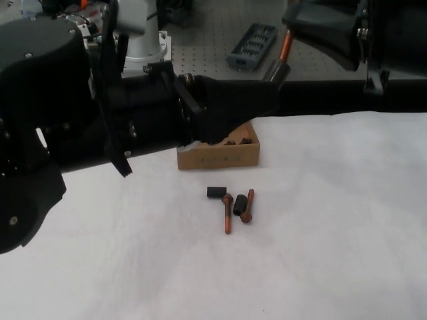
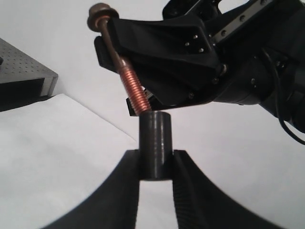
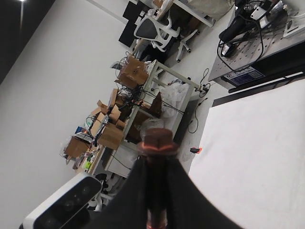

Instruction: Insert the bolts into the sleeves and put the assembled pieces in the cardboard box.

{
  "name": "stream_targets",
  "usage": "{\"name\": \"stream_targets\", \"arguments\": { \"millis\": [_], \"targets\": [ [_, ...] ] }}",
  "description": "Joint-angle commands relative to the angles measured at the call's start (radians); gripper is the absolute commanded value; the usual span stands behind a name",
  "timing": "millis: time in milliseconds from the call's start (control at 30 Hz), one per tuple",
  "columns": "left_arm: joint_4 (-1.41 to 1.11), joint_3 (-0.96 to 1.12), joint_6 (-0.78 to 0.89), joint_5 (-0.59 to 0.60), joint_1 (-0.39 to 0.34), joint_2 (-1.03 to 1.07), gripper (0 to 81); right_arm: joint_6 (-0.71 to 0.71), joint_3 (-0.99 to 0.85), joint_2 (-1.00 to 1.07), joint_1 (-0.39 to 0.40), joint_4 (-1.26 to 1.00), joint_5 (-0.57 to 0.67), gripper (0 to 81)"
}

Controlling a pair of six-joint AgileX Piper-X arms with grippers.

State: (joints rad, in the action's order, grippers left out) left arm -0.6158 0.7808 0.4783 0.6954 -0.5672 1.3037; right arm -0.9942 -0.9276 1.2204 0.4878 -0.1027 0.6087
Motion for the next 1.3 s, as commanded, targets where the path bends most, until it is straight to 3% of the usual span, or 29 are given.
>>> {"name": "stream_targets", "arguments": {
  "millis": [0,1000,1267],
  "targets": [
    [-0.036,0.009,0.016,-0.010,-0.003,-0.016,0.6,0.009,-0.004,-0.008,-0.002,-0.016,0.015,2.9],
    [0.000,0.009,0.006,-0.037,-0.003,-0.013,0.6,0.011,-0.004,-0.025,0.004,-0.016,0.064,2.9],
    [-0.023,0.009,0.008,-0.045,-0.003,-0.013,0.6,0.075,-0.004,-0.025,0.067,0.060,0.029,2.9]
  ]
}}
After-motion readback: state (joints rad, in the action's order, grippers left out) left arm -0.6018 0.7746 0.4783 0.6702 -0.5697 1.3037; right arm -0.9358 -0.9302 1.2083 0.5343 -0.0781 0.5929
